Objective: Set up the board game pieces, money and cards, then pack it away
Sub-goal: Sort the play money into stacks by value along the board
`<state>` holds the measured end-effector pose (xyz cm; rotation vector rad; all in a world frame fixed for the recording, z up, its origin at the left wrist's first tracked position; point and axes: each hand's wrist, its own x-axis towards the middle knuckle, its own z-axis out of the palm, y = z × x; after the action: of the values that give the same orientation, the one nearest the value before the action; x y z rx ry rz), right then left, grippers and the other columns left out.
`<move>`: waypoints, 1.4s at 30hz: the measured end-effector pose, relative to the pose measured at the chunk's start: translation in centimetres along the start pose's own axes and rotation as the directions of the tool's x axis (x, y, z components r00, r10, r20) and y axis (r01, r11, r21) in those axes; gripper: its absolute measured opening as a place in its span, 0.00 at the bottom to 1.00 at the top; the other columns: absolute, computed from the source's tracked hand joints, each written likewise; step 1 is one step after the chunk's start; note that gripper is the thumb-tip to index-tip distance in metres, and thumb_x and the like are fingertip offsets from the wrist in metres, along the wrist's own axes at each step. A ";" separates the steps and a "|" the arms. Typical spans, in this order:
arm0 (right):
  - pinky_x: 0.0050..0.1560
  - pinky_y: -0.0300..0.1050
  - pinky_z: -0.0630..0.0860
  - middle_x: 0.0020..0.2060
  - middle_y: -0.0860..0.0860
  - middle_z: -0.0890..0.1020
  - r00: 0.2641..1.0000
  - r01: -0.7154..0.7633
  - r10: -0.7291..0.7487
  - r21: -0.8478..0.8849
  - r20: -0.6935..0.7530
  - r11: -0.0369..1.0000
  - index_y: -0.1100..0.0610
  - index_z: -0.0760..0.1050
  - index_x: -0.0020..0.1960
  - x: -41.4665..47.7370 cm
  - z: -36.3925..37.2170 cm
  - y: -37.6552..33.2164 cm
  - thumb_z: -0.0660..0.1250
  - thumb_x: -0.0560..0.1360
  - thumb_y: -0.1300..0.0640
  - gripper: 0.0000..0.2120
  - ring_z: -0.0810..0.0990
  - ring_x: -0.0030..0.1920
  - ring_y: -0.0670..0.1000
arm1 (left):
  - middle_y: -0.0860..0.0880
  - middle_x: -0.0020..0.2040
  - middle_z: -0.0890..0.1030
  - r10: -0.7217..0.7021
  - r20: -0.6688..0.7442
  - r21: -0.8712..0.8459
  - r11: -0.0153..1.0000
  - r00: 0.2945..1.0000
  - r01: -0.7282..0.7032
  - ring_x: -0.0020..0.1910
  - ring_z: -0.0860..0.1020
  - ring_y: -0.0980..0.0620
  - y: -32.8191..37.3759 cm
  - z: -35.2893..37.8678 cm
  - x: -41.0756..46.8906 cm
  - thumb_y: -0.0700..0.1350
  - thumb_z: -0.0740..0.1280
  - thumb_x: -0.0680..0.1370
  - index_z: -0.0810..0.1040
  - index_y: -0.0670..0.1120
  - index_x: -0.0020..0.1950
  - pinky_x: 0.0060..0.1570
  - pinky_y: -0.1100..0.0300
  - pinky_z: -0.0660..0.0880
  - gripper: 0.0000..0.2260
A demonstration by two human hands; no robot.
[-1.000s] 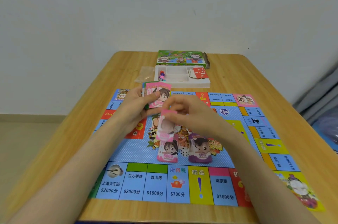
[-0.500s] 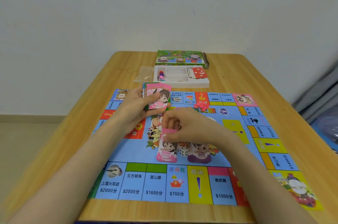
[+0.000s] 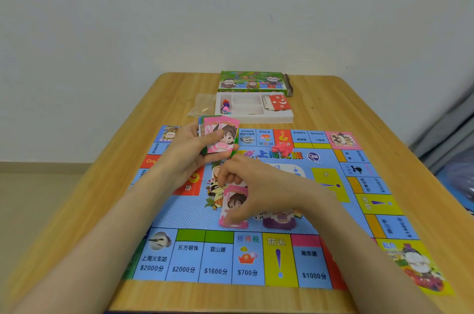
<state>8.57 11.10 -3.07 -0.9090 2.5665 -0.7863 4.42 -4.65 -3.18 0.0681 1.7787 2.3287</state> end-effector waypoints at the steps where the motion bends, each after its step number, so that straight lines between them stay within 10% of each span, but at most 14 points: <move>1: 0.54 0.40 0.68 0.51 0.44 0.67 1.000 -0.002 0.002 -0.016 0.019 1.000 0.49 0.68 0.55 0.0 0.0 0.0 0.76 0.66 0.49 0.24 0.67 0.52 0.45 | 0.46 0.40 0.85 -0.001 -0.001 -0.001 1.000 1.000 0.001 0.38 0.84 0.48 0.0 0.0 0.0 0.34 0.63 0.78 0.76 0.42 0.52 0.30 0.64 0.79 0.06; 13: 0.48 0.36 0.70 0.46 0.42 0.72 0.994 -0.012 0.018 0.061 -0.103 0.998 0.51 0.71 0.51 0.0 -0.1 -0.1 0.75 0.67 0.47 0.19 0.69 0.45 0.40 | 0.44 0.44 0.84 0.018 -0.016 0.040 0.999 1.000 -0.017 0.38 0.84 0.51 -0.2 -0.2 0.2 0.35 0.64 0.77 0.76 0.39 0.56 0.33 0.63 0.80 0.08; 19: 0.32 0.34 0.66 0.30 0.46 0.70 0.765 -0.035 0.236 0.327 -0.599 0.944 0.58 0.70 0.39 0.6 -0.9 0.8 0.68 0.75 0.52 0.12 0.68 0.29 0.40 | 0.49 0.39 0.85 -0.001 0.013 0.070 0.998 1.000 0.000 0.34 0.83 0.53 -0.3 0.0 0.1 0.34 0.66 0.76 0.76 0.41 0.54 0.31 0.64 0.79 0.08; 25: 0.31 0.30 0.68 0.38 0.44 0.73 0.711 -0.020 0.269 0.364 -0.649 0.931 0.54 0.69 0.52 0.7 -0.9 0.7 0.70 0.73 0.57 0.13 0.74 0.31 0.38 | 0.51 0.40 0.84 -0.049 0.192 0.138 0.990 0.980 0.022 0.38 0.83 0.54 -0.3 0.5 -0.4 0.36 0.66 0.75 0.77 0.43 0.55 0.32 0.63 0.80 0.09; 36: 0.34 0.36 0.67 0.32 0.45 0.74 0.579 0.059 0.195 0.279 -0.792 0.958 0.57 0.74 0.44 0.8 -1.0 1.4 0.65 0.76 0.62 0.03 0.72 0.33 0.43 | 0.42 0.49 0.84 -0.061 0.213 0.057 0.997 0.975 0.050 0.45 0.84 0.43 -0.2 0.4 -0.2 0.35 0.61 0.79 0.74 0.41 0.60 0.38 0.59 0.82 0.11; 42: 0.41 0.42 0.74 0.33 0.50 0.80 0.840 0.059 0.157 0.377 -0.519 0.924 0.60 0.80 0.41 0.4 -1.7 0.7 0.64 0.77 0.60 0.09 0.76 0.35 0.45 | 0.44 0.47 0.84 0.000 0.045 0.079 0.997 0.999 -0.003 0.41 0.84 0.51 -0.4 0.0 0.3 0.34 0.61 0.79 0.75 0.40 0.57 0.38 0.58 0.82 0.08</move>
<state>7.22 11.96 -2.17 -0.5409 2.7061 -1.6610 4.19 -4.47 -3.54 0.1329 1.8494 2.2392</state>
